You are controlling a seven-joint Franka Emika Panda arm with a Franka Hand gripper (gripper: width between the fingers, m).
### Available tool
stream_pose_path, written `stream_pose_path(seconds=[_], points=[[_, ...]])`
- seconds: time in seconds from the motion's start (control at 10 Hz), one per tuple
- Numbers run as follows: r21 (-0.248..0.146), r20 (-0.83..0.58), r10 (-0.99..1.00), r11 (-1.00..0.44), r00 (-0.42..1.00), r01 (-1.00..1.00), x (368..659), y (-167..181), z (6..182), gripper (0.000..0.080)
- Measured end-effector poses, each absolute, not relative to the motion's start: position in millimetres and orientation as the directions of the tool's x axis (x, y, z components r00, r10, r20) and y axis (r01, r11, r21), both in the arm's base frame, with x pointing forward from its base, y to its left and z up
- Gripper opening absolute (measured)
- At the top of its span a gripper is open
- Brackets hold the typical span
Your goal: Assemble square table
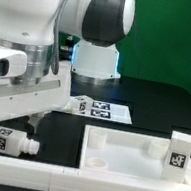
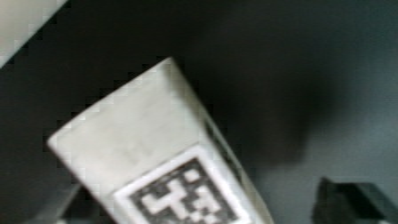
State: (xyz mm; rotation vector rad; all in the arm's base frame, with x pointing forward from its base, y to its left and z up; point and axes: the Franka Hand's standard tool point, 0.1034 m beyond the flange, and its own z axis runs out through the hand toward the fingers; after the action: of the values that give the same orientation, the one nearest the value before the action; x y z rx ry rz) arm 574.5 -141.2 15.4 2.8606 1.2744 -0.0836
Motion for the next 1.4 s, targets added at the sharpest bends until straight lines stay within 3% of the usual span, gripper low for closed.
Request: stream_pose_path(seconds=[0.1, 0.2, 0.4, 0.6, 0.7, 0.9, 1.2, 1.4], points=[[-0.014, -0.053, 0.742, -0.67, 0.668, 0.742, 574.3, -141.4, 15.2, 0.0381], [-0.013, -0.052, 0.742, -0.67, 0.669, 0.742, 574.4, -141.6, 15.4, 0.0282], [-0.011, -0.053, 0.753, -0.658, 0.656, 0.753, 575.4, -140.4, 17.1, 0.0283], [0.002, -0.049, 0.796, -0.604, 0.603, 0.797, 577.8, -120.3, 43.1, 0.0283], [0.013, -0.035, 0.873, -0.486, 0.487, 0.874, 569.5, -116.3, 56.2, 0.0283], [0.075, -0.017, 0.902, -0.43, 0.432, 0.9, 549.2, -115.5, 68.9, 0.0283], [0.06, -0.056, 0.96, -0.269, 0.273, 0.961, 546.4, -116.1, 68.1, 0.0284], [0.033, -0.046, 0.983, -0.176, 0.178, 0.984, 530.7, -63.2, 79.7, 0.0284]])
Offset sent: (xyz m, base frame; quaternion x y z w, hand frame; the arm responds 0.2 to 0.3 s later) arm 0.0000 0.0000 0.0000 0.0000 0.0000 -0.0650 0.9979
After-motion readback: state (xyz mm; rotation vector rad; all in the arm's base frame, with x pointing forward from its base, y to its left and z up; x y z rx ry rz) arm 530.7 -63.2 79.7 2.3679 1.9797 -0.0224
